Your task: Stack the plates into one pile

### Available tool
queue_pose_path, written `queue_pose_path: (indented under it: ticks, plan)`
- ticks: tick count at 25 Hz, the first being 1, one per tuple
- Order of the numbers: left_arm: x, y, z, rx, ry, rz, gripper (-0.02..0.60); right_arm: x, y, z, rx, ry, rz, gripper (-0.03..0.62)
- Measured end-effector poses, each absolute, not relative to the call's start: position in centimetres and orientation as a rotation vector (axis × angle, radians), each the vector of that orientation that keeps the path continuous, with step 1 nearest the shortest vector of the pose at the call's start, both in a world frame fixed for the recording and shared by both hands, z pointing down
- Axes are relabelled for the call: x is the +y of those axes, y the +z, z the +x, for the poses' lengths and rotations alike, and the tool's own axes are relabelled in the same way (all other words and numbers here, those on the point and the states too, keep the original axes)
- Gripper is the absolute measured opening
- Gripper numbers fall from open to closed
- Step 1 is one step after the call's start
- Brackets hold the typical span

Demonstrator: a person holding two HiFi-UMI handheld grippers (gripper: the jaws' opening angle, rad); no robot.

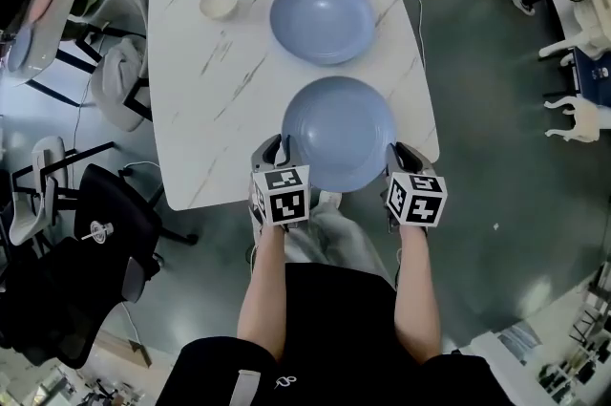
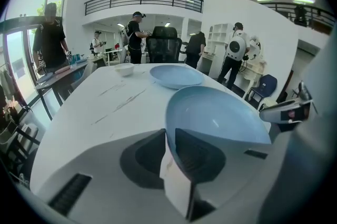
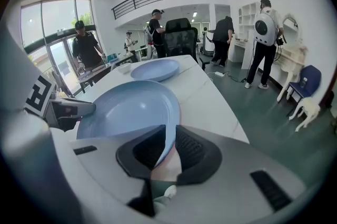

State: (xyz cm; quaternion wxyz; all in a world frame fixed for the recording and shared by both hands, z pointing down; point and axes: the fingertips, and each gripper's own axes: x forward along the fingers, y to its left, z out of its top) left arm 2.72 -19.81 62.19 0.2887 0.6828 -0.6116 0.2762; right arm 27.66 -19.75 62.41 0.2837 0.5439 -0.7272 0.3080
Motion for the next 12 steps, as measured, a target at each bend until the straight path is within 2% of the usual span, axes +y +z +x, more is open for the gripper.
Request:
queue_pose_path:
  ticks: [5, 10, 12]
  plan:
    - [-19.9, 62.3, 2.3, -1.669, 0.721, 1.795, 0.081, -20.1, 62.8, 27.8, -1.963, 0.830, 1.450, 0.127]
    - [-19.6, 62.5, 2.4, -1.643, 0.689, 1.758, 0.134, -20.2, 63.5, 28.0, -1.971, 0.891, 1.424, 0.140]
    - [-19.2, 62.7, 2.5, -1.636, 0.682, 1.732, 0.135, -20.1, 63.7, 27.9, -1.977, 0.913, 1.407, 0.143]
